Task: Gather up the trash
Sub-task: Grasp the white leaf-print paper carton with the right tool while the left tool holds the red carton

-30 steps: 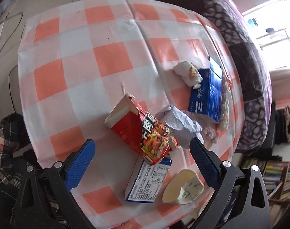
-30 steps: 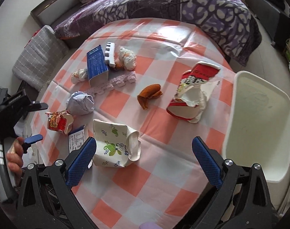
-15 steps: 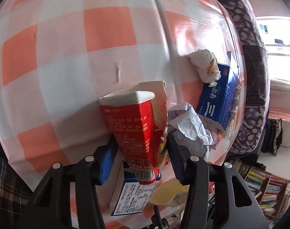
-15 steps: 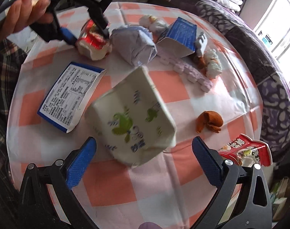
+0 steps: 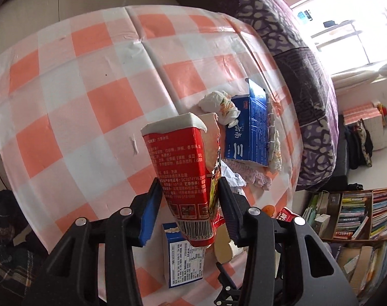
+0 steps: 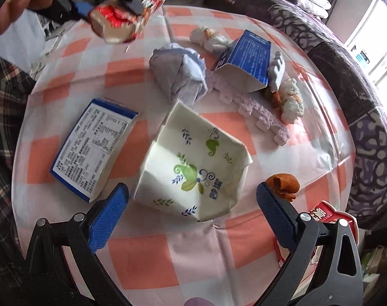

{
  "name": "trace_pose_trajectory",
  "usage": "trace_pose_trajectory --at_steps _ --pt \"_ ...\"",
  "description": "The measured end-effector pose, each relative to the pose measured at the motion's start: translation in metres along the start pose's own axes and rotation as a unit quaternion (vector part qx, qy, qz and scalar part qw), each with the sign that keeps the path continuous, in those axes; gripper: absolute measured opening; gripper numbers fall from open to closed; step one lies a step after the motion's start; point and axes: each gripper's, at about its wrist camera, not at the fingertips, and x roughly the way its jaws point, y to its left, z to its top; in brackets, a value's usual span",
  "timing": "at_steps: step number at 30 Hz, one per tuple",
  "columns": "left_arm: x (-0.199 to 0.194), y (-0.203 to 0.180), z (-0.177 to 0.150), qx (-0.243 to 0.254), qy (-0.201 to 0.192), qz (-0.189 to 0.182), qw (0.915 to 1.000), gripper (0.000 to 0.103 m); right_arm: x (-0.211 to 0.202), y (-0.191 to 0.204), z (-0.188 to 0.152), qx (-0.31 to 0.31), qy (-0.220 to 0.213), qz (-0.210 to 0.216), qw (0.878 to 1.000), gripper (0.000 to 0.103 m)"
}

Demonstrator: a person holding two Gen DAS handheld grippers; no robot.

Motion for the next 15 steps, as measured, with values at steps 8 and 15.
trace_pose_trajectory --at_steps 8,15 --pt "-0.005 0.017 0.004 -0.016 0.002 -0.009 0.9998 0.045 0.010 -0.024 0.020 0.147 0.012 0.086 0.985 0.096" --pt "-0.003 0.014 0.001 -0.001 0.009 -0.016 0.9998 0.046 0.023 -0.080 0.028 0.282 0.018 0.096 0.954 0.096"
